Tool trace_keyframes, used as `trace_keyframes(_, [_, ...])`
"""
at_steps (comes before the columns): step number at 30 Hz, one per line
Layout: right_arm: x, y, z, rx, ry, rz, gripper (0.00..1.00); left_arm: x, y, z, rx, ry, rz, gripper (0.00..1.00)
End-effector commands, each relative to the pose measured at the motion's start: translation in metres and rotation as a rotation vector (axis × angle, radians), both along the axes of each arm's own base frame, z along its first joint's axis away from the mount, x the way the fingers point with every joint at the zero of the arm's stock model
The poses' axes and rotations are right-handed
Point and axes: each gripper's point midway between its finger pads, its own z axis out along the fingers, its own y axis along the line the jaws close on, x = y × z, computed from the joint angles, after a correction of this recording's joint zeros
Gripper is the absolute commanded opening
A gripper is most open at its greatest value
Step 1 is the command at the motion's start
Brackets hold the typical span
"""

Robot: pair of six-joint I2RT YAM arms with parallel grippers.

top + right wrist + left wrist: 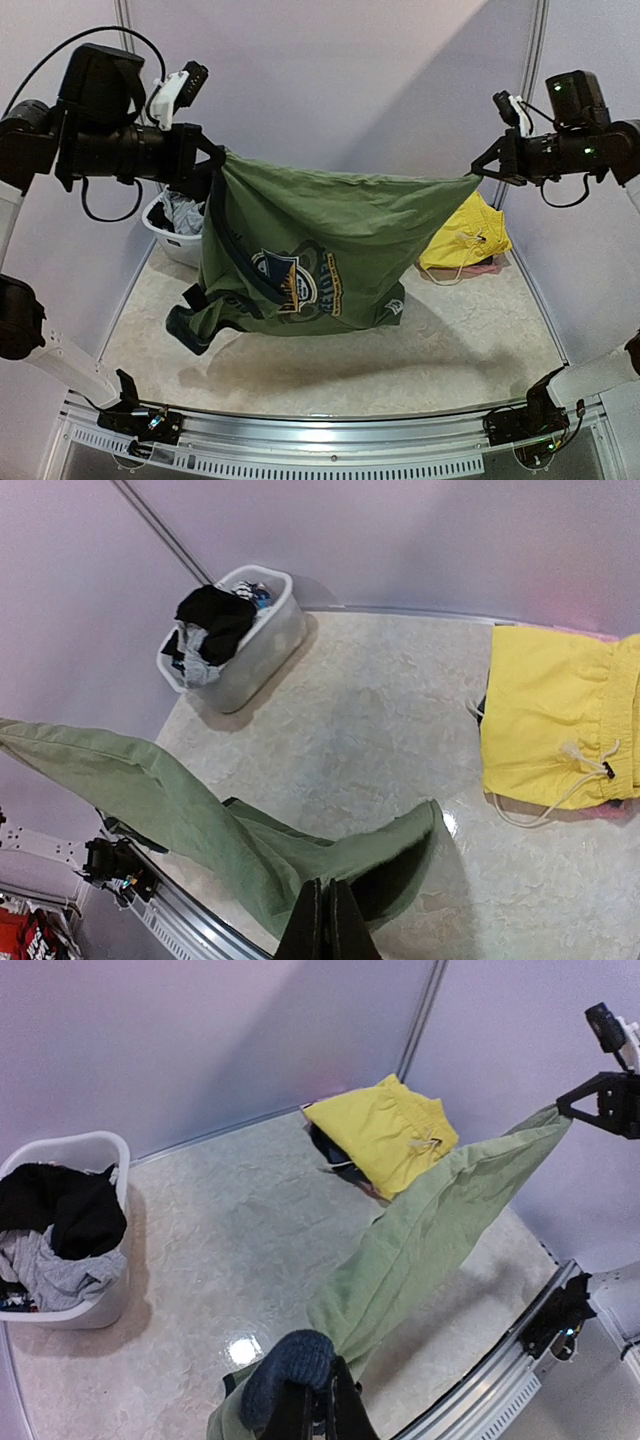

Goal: Fold and stack the mixed laundry pile
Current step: Flatten out the crumpled tank top at the center of the board.

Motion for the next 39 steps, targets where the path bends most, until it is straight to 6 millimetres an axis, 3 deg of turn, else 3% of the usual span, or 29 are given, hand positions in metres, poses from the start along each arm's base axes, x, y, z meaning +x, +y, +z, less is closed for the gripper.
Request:
trace_keyframes(1, [-0.036, -0.006, 0.045, 0.04, -0.12, 0.08, 0.0, -0.027, -0.004, 0.032, -0.098, -0.008, -0.162, 0.0])
trace_keyframes(7, [-0.081, -0.017, 0.099, 0.122, -0.265, 0.13, 0.0, -0.06, -0.01, 0.074, -0.292, -0.021, -0.314, 0.0])
trace_keyframes(13, [-0.112, -0.028, 0.148, 0.193, -0.427, 0.142, 0.0, -0.081, -0.012, 0.122, -0.467, -0.105, -0.43, 0.0])
trace_keyframes(15, [-0.114, -0.032, 0.164, 0.212, -0.478, 0.121, 0.0, -0.08, -0.013, 0.138, -0.492, -0.15, -0.438, 0.0])
trace_keyframes(17, [-0.102, -0.036, 0.175, 0.216, -0.507, 0.073, 0.0, -0.069, -0.014, 0.149, -0.487, -0.204, -0.405, 0.0])
trace_keyframes(20, [-0.06, -0.052, 0.171, 0.165, -0.491, -0.119, 0.0, -0.017, -0.014, 0.139, -0.451, -0.207, -0.207, 0.0])
trace_keyframes(22, [-0.013, -0.057, 0.141, 0.082, -0.402, -0.252, 0.0, 0.027, -0.015, 0.113, -0.449, -0.128, -0.076, 0.0])
trace_keyframes(25, [0.047, -0.064, 0.069, -0.061, -0.211, -0.439, 0.0, 0.104, -0.015, 0.032, -0.418, 0.098, 0.109, 0.0])
trace_keyframes(26, [0.071, -0.059, 0.032, -0.124, -0.121, -0.469, 0.0, 0.122, -0.018, 0.0, -0.385, 0.169, 0.156, 0.0])
trace_keyframes(28, [0.104, -0.052, -0.034, -0.205, 0.044, -0.498, 0.0, 0.164, -0.001, -0.082, -0.279, 0.362, 0.322, 0.0])
trace_keyframes(29, [0.125, -0.046, -0.078, -0.241, 0.153, -0.509, 0.0, 0.178, 0.003, -0.125, -0.244, 0.471, 0.376, 0.0])
trace_keyframes(30, [0.135, -0.039, -0.105, -0.243, 0.222, -0.495, 0.0, 0.19, 0.002, -0.163, -0.214, 0.563, 0.396, 0.03])
trace_keyframes(31, [0.147, -0.032, -0.133, -0.266, 0.28, -0.484, 0.07, 0.197, -0.001, -0.194, -0.187, 0.632, 0.4, 0.11])
trace_keyframes(32, [0.159, -0.024, -0.159, -0.288, 0.324, -0.464, 0.25, 0.201, -0.005, -0.22, -0.16, 0.682, 0.397, 0.25])
trace_keyframes(33, [0.166, -0.021, -0.169, -0.295, 0.332, -0.455, 0.49, 0.202, -0.01, -0.236, -0.138, 0.708, 0.385, 0.41])
trace_keyframes(34, [0.173, -0.019, -0.178, -0.299, 0.338, -0.45, 0.59, 0.203, -0.013, -0.247, -0.117, 0.719, 0.384, 0.57])
trace_keyframes(39, [0.185, -0.009, -0.182, -0.27, 0.33, -0.411, 0.64, 0.196, -0.008, -0.256, -0.083, 0.706, 0.401, 0.9])
